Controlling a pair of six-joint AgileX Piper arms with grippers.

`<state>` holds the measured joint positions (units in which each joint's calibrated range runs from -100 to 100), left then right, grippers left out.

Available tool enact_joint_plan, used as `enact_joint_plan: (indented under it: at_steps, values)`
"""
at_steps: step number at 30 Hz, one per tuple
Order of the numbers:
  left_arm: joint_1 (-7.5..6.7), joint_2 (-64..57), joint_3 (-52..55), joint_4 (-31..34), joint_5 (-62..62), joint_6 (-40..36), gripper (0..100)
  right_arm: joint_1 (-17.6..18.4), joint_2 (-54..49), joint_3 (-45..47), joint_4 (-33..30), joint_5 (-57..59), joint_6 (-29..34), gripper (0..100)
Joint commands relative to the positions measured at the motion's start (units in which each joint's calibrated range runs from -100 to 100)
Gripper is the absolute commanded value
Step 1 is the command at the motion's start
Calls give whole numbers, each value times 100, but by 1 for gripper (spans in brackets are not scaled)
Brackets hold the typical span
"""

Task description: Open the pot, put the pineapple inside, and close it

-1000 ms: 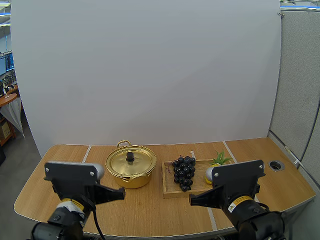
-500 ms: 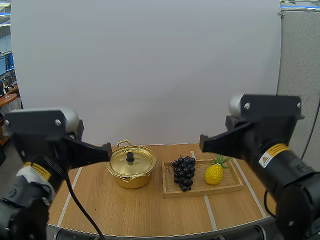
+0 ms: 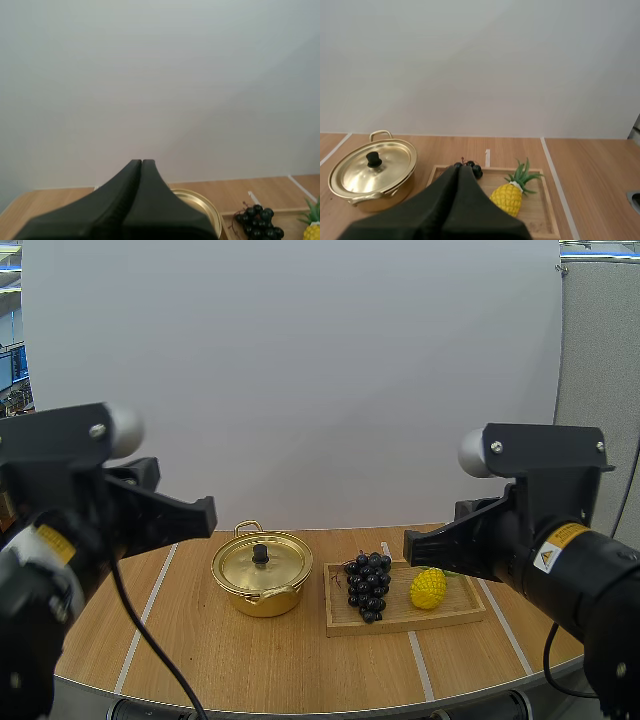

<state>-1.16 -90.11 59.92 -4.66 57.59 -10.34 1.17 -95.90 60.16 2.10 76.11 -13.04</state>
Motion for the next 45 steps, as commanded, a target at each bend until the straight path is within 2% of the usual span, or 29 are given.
enact_joint_plan:
  at_steps: [1, 11, 15, 16, 17, 19, 20, 21, 23, 25, 32, 36, 38, 42, 45]
  values:
    - [8, 642, -78, 20, 12, 153, 0, -32, 390, -40, -7, 134, 115, 0]
    - [8, 2475, -502, 20, -112, 237, 0, -32, 1672, -40, -117, 184, 114, 0]
    - [8, 2976, -531, 20, -112, 263, 10, -32, 1908, -40, -478, 184, 114, 1]
    - [8, 3076, -531, 20, -126, 281, 14, -32, 1920, -40, -525, 184, 114, 6]
    - [8, 3173, -531, 20, -126, 325, 21, -32, 1920, -40, -537, 166, 114, 22]
    - [8, 3326, -531, 20, -126, 334, 32, -32, 1920, -40, -537, 83, 114, 45]
    - [8, 3404, -531, 20, -126, 334, 41, -32, 1920, -40, -537, 1, 114, 59]
    - [8, 3485, -531, 20, -126, 334, 55, -32, 1920, -40, -537, -100, 114, 75]
    - [8, 3615, -531, 20, -126, 438, 76, -32, 1920, -40, -537, -202, 114, 99]
    - [8, 3704, -531, 20, -126, 690, 100, -32, 1920, -40, -537, -224, 114, 100]
    - [0, 4300, -535, -128, -201, 1785, 100, -32, 1920, -40, -445, -209, 280, 100]
    - [0, 4848, -641, -832, -241, 3023, 100, -32, 1920, -40, -240, -209, 318, 100]
    - [0, 5165, -762, -1136, -196, 3404, 100, -32, 1920, -40, -51, -209, 318, 100]
    - [-100, 5905, -1144, -1125, -129, 3625, 100, -32, 1920, -40, 61, -209, 318, 100]
    - [-255, 6531, -1477, -991, -50, 3625, 100, -32, 1920, -40, 61, -209, 318, 100]
